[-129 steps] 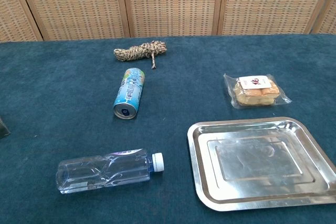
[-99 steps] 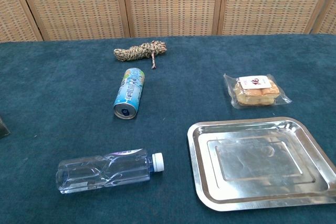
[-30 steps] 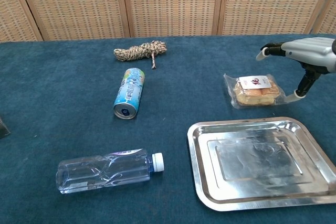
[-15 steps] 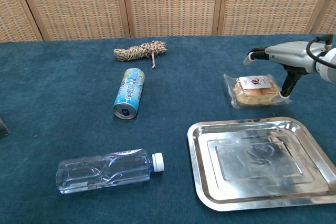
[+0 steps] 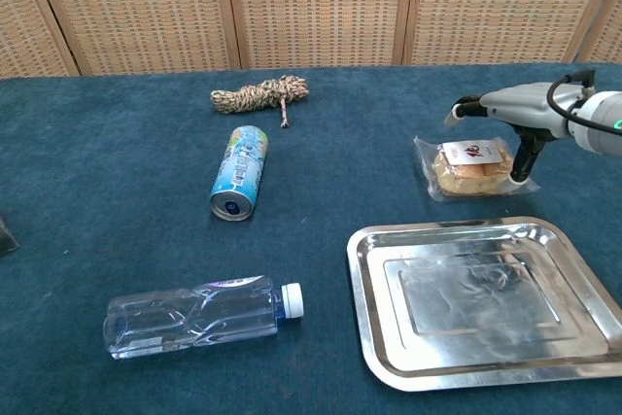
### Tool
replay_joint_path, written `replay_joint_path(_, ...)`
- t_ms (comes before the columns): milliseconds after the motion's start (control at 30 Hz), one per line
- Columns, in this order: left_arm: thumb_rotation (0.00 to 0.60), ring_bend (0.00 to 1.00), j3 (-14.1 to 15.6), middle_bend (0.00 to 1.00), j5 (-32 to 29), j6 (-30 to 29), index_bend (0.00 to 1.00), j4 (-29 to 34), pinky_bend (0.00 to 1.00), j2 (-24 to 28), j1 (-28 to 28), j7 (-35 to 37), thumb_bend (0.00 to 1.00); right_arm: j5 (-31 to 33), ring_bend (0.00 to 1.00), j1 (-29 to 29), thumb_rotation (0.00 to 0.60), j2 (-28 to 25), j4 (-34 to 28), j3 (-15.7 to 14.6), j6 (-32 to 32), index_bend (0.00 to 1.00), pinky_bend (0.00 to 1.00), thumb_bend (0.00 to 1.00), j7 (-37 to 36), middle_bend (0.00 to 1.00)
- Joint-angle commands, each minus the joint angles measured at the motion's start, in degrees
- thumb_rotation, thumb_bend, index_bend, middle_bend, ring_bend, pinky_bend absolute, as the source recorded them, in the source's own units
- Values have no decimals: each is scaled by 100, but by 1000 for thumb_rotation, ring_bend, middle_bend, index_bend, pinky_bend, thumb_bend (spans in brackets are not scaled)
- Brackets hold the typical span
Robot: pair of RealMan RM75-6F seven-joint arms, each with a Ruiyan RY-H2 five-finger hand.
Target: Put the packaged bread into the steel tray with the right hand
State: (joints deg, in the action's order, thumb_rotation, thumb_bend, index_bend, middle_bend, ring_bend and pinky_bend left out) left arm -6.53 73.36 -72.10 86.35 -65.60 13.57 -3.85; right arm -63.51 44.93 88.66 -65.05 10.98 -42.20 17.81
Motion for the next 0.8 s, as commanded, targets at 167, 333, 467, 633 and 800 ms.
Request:
replay_joint_path(167, 600, 0, 12, 0, -17, 27, 0, -161, 0, -62, -12, 133, 503, -78, 0, 103, 600, 197, 358, -74, 27, 207, 0, 148, -50, 44)
replay_joint_path(333, 600, 0, 6, 0, -27, 14, 0, -179, 0, -56, -25, 179, 503, -184, 18, 106, 600, 275, 541, -104, -4, 355, 56, 148, -218, 203)
replay_joint_path(467, 600, 0, 16, 0, -26, 26, 0, -186, 0, -57, -27, 193, 503, -254, 90, 100, 600, 308, 647, -143, 7, 425, 151, 148, -328, 280)
replay_joint_path(633, 600, 0, 19, 0, -21, 5, 0, -186, 0, -58, -39, 201, 503, -322, 142, 87, 600, 323, 710, -182, -10, 475, 214, 148, -389, 338)
replay_joint_path(800, 600, 0, 25, 0, -10, -17, 0, -155, 0, -38, -50, 185, 503, -352, 164, 32, 600, 209, 563, -211, -127, 487, 247, 148, -305, 352)
